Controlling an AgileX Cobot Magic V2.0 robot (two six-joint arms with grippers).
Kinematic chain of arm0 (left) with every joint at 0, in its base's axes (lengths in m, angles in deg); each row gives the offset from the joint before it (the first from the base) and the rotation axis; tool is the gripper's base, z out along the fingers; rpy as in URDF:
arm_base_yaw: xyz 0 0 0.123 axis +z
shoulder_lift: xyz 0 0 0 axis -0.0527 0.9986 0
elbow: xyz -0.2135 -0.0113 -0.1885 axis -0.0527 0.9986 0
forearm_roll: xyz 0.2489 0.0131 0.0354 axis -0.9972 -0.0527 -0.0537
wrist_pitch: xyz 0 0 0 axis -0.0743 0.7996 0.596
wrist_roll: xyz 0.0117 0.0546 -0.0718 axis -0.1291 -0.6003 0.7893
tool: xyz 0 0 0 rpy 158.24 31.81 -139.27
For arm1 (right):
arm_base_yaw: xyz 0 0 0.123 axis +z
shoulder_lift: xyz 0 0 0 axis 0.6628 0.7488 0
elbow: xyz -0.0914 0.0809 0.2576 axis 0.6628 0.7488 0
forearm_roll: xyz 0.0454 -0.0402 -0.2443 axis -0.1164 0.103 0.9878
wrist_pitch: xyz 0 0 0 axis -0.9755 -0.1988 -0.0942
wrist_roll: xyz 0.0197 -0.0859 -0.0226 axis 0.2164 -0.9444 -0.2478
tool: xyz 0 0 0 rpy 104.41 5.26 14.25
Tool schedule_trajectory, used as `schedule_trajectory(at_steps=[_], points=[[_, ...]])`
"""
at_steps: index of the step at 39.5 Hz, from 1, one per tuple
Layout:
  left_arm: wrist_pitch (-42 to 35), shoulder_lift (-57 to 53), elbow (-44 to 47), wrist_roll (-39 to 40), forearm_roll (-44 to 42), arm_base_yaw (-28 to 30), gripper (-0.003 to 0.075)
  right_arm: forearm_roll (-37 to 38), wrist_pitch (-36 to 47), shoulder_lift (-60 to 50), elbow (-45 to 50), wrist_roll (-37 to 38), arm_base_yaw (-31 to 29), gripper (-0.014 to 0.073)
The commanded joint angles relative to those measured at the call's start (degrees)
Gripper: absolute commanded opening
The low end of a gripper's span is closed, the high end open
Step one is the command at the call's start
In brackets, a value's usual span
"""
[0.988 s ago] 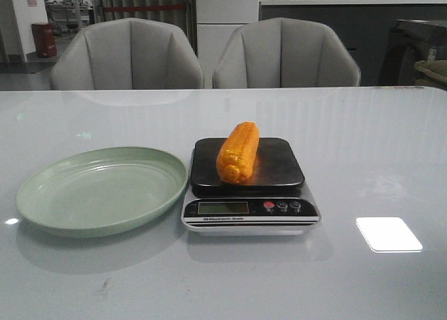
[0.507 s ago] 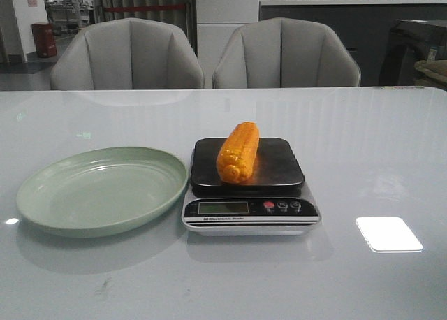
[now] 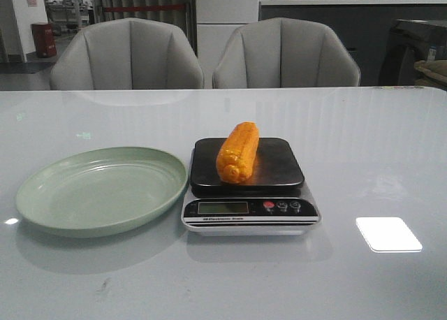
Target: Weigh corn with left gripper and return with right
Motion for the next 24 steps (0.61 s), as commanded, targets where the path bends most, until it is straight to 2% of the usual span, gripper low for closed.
schedule_trajectory(at_steps=[1, 14, 24], points=[[-4.05, -0.47, -1.31, 0.08, 0.12, -0.20, 0.0114, -0.16, 4.58, 3.37, -2.87, -0.10, 2.90, 0.0612], [-4.05, -0.47, -1.31, 0.08, 0.12, -0.20, 0.0114, -4.12, 3.88, 18.00, -13.12, -0.05, 17.29, 0.0612], [-4.05, -0.47, -1.31, 0.08, 0.12, -0.20, 0.0114, -8.57, 2.97, 32.28, -21.79, 2.49, 21.57, 0.0610]])
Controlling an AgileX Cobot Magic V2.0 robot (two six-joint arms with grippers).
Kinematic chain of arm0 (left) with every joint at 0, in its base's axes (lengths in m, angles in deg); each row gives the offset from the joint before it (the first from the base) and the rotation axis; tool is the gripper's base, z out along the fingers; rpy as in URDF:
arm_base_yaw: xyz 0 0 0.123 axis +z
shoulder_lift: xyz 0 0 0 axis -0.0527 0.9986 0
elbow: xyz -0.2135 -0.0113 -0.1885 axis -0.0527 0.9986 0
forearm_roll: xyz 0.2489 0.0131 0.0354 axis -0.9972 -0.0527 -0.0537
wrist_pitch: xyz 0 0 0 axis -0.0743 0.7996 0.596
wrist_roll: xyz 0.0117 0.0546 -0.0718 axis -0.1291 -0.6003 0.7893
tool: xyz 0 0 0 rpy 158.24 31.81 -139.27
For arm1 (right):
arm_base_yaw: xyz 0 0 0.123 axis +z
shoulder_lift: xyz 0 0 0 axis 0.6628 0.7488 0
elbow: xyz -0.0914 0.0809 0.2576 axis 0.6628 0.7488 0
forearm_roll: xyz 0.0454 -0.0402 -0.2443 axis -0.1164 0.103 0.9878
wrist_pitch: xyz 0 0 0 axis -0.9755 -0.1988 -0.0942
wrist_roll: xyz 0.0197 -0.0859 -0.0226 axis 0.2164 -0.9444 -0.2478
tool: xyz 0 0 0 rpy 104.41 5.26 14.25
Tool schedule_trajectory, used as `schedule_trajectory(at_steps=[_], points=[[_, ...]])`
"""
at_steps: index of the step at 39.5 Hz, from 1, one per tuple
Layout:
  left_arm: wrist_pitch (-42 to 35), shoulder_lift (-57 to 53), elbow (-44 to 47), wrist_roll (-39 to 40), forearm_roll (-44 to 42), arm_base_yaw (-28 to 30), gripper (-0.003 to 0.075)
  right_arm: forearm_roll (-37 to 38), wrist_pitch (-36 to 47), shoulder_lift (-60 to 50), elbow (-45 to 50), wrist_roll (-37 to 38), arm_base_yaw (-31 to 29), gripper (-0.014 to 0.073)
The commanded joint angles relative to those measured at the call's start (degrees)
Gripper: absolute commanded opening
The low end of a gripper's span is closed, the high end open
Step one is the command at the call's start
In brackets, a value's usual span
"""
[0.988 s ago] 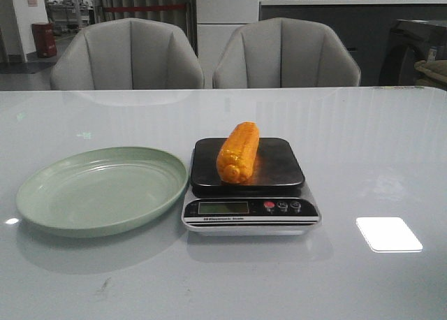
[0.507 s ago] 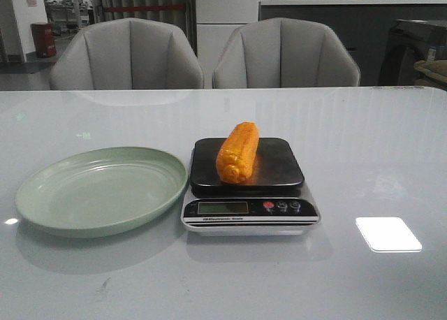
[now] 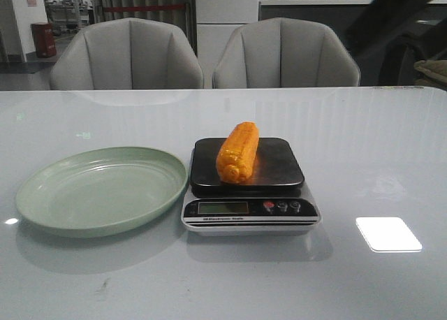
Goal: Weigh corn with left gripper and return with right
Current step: 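Lower the right gripper over the corn on the scale and grasp it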
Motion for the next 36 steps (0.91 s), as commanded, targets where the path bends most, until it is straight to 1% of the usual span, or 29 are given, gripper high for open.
schedule_trajectory(at_steps=[1, 6, 14, 23, 30, 36], points=[[-4.05, -0.47, -1.46, 0.08, 0.12, -0.20, 0.0114, -0.75, 2.90, 4.74, -5.38, 1.94, 1.11, 0.0610], [-4.05, -0.47, -1.46, 0.08, 0.12, -0.20, 0.0114, -0.75, 0.83, 11.20, -11.00, 4.02, 2.12, 0.0610], [-4.05, -0.67, -1.46, 0.08, 0.12, -0.20, 0.0114, -0.50, -5.81, 21.30, -20.56, 7.17, 2.24, 0.0610], [-3.95, -1.21, -1.46, 0.08, 0.12, -0.20, 0.0114, -0.33, -8.90, 29.87, -29.82, 12.23, 2.24, 0.0610], [-3.95, -1.21, -1.46, 0.08, 0.12, -0.20, 0.0114, 1.90, -15.14, 37.05, -37.57, 16.10, 2.24, 0.0610], [-3.95, -1.21, -1.46, 0.08, 0.12, -0.20, 0.0114, 5.83, -18.81, 42.03, -43.02, 21.43, 3.96, 0.0610]])
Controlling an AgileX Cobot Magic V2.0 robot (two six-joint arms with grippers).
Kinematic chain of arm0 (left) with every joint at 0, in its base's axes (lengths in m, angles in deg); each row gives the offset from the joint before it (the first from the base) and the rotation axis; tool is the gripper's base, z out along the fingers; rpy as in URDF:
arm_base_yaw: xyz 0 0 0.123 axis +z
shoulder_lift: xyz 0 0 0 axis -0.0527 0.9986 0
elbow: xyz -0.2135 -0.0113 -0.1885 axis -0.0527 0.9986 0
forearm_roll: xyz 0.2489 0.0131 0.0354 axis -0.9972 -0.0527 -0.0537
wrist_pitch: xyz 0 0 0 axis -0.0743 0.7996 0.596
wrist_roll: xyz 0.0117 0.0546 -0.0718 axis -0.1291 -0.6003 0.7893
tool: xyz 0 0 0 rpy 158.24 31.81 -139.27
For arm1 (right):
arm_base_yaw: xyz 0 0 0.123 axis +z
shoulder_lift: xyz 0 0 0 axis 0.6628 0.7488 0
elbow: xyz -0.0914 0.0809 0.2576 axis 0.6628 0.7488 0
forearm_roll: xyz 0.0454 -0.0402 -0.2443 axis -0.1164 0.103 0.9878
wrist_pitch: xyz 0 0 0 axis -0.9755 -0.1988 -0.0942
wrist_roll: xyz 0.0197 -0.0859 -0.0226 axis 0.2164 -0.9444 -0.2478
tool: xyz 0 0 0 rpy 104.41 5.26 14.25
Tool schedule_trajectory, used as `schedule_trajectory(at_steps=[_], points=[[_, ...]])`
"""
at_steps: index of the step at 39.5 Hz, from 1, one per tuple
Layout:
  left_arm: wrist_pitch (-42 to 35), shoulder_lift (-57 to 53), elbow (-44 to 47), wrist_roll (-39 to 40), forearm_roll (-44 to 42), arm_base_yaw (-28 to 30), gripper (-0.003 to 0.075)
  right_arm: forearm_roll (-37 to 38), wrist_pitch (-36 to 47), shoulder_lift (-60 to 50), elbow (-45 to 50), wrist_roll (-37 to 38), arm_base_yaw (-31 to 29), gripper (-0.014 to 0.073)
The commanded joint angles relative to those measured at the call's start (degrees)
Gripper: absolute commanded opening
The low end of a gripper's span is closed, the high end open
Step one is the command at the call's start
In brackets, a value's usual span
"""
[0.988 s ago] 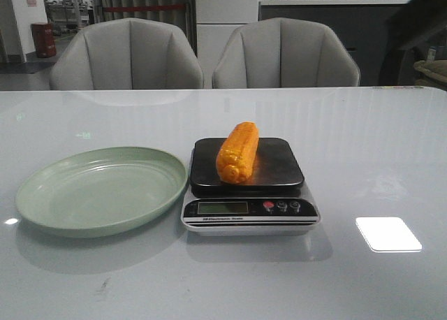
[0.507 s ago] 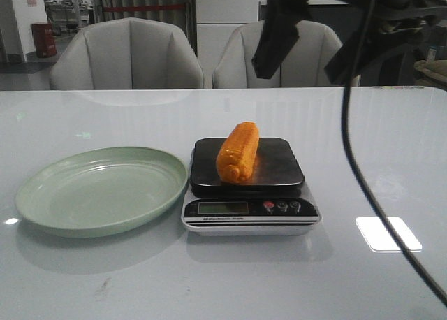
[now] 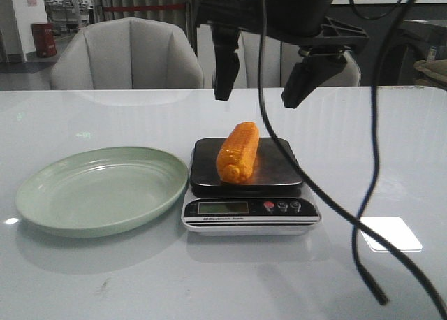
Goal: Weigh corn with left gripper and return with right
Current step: 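Lower the right gripper over the corn on the scale and grasp it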
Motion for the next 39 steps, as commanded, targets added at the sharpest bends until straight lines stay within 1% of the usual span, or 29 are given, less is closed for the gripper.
schedule_trajectory(at_steps=[1, 6, 12, 16, 21, 25, 28, 30, 32, 34, 36, 39], points=[[-3.95, -1.21, -1.46, 0.12, 0.12, -0.20, 0.0114, 3.40, -0.47, 0.50, -4.75, 4.14, 1.25, 0.0610], [-3.95, -1.21, -1.46, 0.12, 0.12, -0.20, 0.0114, 5.81, -1.35, 3.93, -7.82, 8.88, 3.01, 0.0610], [-3.95, -1.21, -1.46, 0.12, 0.12, -0.20, 0.0114, 6.04, -2.13, 7.20, -9.71, 13.85, 3.18, 0.0610], [-3.95, -1.21, -1.46, 0.12, 0.12, -0.20, 0.0114, 7.47, -2.36, 9.02, -9.86, 16.76, 3.13, 0.0609], [-3.95, -1.21, -1.46, 0.12, 0.12, -0.20, 0.0114, 8.91, -3.90, 10.84, -9.94, 18.85, 3.06, 0.0609], [-3.95, -1.21, -1.46, 0.12, 0.12, -0.20, 0.0114, 8.86, -4.76, 12.10, -10.34, 18.92, 3.00, 0.0598], [-3.95, -1.21, -1.46, 0.12, 0.12, -0.20, 0.0114, 8.86, -5.69, 12.67, -11.06, 18.75, 3.00, 0.0531], [-3.95, -1.21, -1.46, 0.12, 0.12, -0.20, 0.0114, 8.86, -5.83, 12.65, -11.57, 18.75, 3.00, 0.0447], [-3.95, -1.21, -1.46, 0.12, 0.12, -0.20, 0.0114, 8.71, -6.02, 12.65, -12.52, 18.75, 3.00, 0.0332], [-3.95, -1.21, -1.46, 0.12, 0.12, -0.20, 0.0114, 8.33, -6.19, 12.65, -13.54, 18.75, 3.00, 0.0257], [-3.95, -1.21, -1.46, 0.12, 0.12, -0.20, 0.0114, 7.64, -6.32, 12.65, -14.40, 18.75, 3.00, 0.0226], [-3.95, -1.21, -1.46, 0.12, 0.12, -0.20, 0.0114, 5.67, -6.67, 12.65, -16.02, 18.75, 3.18, 0.0222]])
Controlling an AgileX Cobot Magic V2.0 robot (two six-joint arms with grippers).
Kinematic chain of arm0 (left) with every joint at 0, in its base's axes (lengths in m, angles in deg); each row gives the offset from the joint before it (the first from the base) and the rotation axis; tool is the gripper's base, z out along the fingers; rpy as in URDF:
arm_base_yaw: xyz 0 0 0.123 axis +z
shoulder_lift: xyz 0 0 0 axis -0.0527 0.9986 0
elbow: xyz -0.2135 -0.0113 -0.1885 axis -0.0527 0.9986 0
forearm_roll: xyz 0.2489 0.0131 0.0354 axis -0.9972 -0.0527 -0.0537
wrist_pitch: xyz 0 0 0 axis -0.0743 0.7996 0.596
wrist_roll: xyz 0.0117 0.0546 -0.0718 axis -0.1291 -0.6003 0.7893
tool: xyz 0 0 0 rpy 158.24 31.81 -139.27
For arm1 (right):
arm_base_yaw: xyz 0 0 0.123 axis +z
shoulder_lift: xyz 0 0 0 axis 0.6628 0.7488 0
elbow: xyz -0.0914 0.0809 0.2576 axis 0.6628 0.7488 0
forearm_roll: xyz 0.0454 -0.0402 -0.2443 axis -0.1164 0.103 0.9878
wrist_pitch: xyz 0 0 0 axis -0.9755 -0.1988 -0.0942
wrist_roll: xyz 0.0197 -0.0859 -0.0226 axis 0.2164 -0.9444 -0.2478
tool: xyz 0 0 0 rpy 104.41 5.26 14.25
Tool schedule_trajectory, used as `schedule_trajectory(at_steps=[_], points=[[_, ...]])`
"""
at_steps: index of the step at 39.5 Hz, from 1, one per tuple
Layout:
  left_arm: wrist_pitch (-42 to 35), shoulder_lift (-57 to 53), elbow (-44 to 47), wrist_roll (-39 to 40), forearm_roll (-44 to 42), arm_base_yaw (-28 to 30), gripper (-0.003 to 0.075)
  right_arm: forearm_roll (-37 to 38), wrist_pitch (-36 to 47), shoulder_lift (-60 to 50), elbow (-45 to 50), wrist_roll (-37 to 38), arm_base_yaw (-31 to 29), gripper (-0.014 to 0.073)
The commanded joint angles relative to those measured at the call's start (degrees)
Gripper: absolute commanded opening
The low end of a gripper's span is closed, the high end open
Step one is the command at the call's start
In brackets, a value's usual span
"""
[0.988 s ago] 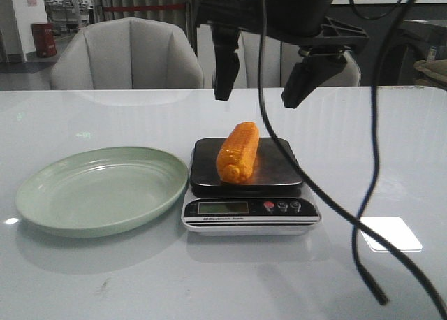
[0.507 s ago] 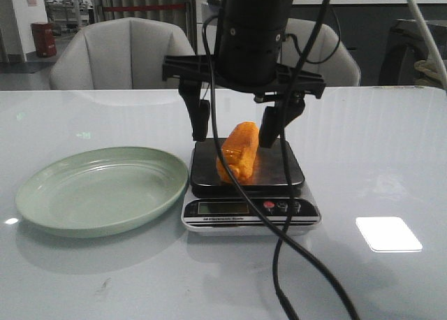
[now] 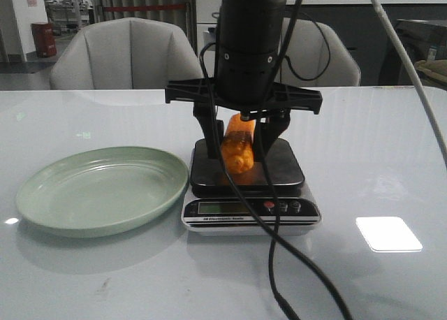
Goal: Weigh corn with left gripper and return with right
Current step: 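Lower the right gripper over the corn on the scale and grasp it, then carry the corn with the right gripper back onto the green plate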
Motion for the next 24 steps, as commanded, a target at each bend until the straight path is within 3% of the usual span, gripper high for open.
schedule_trajectory(at_steps=[1, 10, 24], points=[[-3.95, -1.21, -1.46, 0.21, 0.12, -0.20, 0.0114, -1.53, 0.38, -3.63, -3.94, -0.02, -0.04, 0.0222], [-3.95, -1.21, -1.46, 0.21, 0.12, -0.20, 0.0114, -5.88, 4.66, -3.63, -7.43, -3.03, 3.59, 0.0222], [-3.95, -1.21, -1.46, 0.21, 0.12, -0.20, 0.0114, -5.99, 13.45, 0.22, -7.51, -3.65, 10.44, 0.0223]])
